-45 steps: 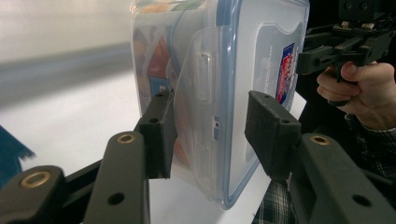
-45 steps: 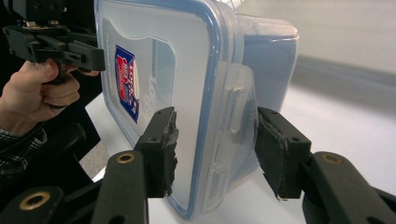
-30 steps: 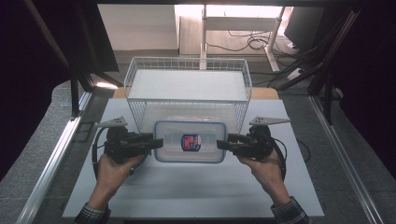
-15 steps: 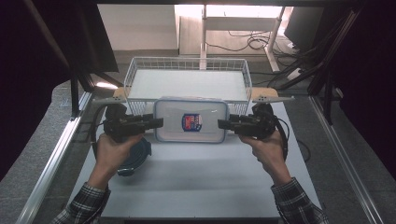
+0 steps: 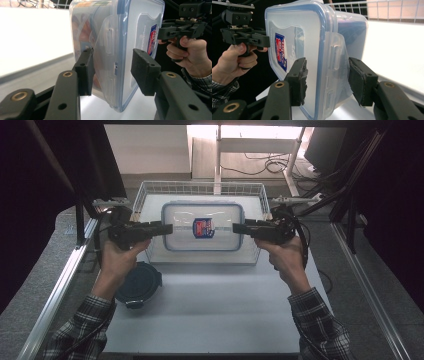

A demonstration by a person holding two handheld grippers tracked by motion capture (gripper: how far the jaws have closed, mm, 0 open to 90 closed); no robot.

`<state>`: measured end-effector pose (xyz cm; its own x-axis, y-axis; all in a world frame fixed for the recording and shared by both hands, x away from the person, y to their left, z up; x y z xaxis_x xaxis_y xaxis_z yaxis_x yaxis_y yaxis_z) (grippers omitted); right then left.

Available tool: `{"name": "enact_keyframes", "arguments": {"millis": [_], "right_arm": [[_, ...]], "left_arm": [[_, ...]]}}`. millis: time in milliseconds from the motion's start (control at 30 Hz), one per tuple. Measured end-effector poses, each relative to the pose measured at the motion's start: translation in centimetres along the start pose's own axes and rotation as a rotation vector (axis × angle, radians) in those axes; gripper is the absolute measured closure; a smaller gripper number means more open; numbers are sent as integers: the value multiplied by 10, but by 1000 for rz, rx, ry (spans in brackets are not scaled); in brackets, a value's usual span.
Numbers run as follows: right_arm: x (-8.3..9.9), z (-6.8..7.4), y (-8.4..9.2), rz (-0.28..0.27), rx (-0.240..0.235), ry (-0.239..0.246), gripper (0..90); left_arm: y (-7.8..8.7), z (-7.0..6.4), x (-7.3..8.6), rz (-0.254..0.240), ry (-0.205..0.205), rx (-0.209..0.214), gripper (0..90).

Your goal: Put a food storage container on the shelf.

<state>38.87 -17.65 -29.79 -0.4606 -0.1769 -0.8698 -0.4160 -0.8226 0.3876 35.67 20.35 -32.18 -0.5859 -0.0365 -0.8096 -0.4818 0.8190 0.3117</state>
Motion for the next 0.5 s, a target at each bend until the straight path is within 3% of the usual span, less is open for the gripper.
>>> {"name": "enact_keyframes", "arguments": {"millis": [500], "right_arm": [[-34,-25,-12,-27,5,-20,501]], "left_arm": [[-13,22,-44,-10,13,15,543]]}}
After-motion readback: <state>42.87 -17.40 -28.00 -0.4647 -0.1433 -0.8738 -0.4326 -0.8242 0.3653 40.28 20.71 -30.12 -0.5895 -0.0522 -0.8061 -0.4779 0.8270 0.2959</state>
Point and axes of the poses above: each handheld gripper's, and its own axes: y roughly backward along the jaws, x roughly out of its underside, z roughly to its left, the point moved 1 cm from there along -y, roughly forward along the jaws, and after that the axes turned 3 degrees about y, right-handed, at the moved point
